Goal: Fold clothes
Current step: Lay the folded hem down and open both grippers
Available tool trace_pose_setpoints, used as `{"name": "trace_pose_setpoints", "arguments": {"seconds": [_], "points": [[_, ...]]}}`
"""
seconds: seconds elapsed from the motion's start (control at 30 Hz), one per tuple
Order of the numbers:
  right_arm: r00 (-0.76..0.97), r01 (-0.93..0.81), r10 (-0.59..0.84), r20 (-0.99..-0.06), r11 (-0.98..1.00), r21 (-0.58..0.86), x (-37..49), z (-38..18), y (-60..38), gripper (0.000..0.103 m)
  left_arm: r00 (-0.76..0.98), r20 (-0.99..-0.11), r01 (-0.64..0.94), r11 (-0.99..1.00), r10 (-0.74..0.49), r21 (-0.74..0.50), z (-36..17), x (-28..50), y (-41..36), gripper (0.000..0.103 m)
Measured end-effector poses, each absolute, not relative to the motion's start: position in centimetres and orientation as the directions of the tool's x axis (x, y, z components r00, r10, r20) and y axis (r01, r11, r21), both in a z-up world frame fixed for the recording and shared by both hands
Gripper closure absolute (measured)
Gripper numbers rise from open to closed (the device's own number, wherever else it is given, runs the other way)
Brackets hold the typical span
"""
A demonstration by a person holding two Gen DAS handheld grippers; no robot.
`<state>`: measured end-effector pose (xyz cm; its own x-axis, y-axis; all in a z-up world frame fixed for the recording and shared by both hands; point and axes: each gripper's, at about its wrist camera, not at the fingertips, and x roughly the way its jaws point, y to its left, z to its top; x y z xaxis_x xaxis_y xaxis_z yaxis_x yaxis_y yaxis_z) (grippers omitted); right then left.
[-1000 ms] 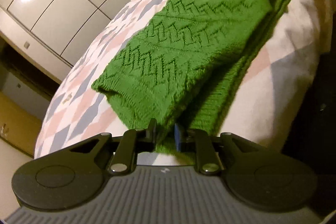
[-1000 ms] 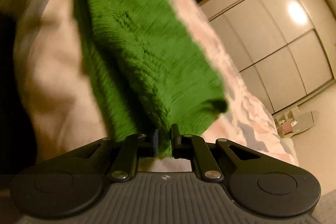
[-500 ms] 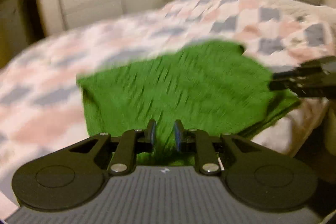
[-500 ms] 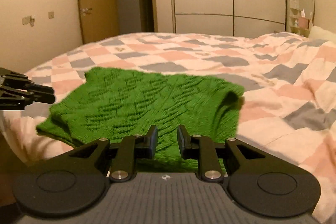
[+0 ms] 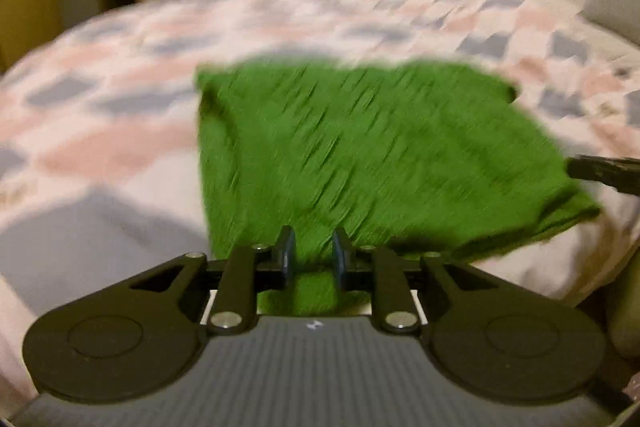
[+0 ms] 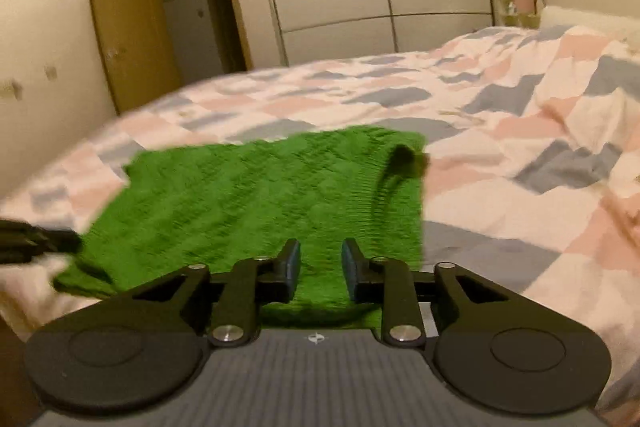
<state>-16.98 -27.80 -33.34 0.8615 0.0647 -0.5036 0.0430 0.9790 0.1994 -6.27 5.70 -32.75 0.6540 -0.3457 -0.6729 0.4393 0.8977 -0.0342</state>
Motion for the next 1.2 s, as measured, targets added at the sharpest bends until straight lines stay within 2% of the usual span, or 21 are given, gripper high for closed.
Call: {"name": "trace_pose_setpoints", "arguments": {"seconds": [0.13, 0.27, 0.33, 0.43, 0.53, 0.73, 1.2], "points": [[0.797, 0.136, 0.033, -0.604, 0.963, 0.232, -16.9, -35.7, -28.0, 0.062, 0.651, -0.699, 0.376, 0.926, -0.297, -0.043, -32.2, -7.2, 5.7, 0.086], [0.802, 0.187, 0.038, -0.596, 0.932, 0.311, -18.1, -34.4, -28.4, 0.055, 0.642, -0.725, 0.307, 0.95, -0.248, -0.054, -30.4, -8.1, 5.9, 0.083], [0.812, 0.201, 0.046, -0.582, 0.914, 0.353, -18.8, -33.2, -28.4, 0.046, 0.64, -0.736, 0.276, 0.96, -0.22, -0.047, -29.5, -8.8, 5.8, 0.076], [0.823, 0.219, 0.066, -0.564, 0.879, 0.423, -19.7, -31.4, -28.2, 0.035, 0.642, -0.741, 0.257, 0.966, -0.199, -0.037, -28.4, -10.1, 5.7, 0.075], [0.789, 0.257, 0.079, -0.61, 0.859, 0.444, -20.1, -30.5, -27.9, 0.033, 0.646, -0.737, 0.253, 0.967, -0.198, -0.038, -27.8, -11.3, 6.0, 0.068], [0.764, 0.279, 0.082, -0.64, 0.852, 0.442, -21.9, -30.4, -26.5, 0.03, 0.653, -0.731, 0.245, 0.969, -0.197, -0.042, -26.4, -13.8, 6.6, 0.067], [0.809, 0.221, 0.076, -0.583, 0.879, 0.421, -24.9, -27.5, -24.7, 0.03, 0.698, -0.686, 0.261, 0.965, -0.207, -0.025, -23.9, -17.2, 6.9, 0.067]]}}
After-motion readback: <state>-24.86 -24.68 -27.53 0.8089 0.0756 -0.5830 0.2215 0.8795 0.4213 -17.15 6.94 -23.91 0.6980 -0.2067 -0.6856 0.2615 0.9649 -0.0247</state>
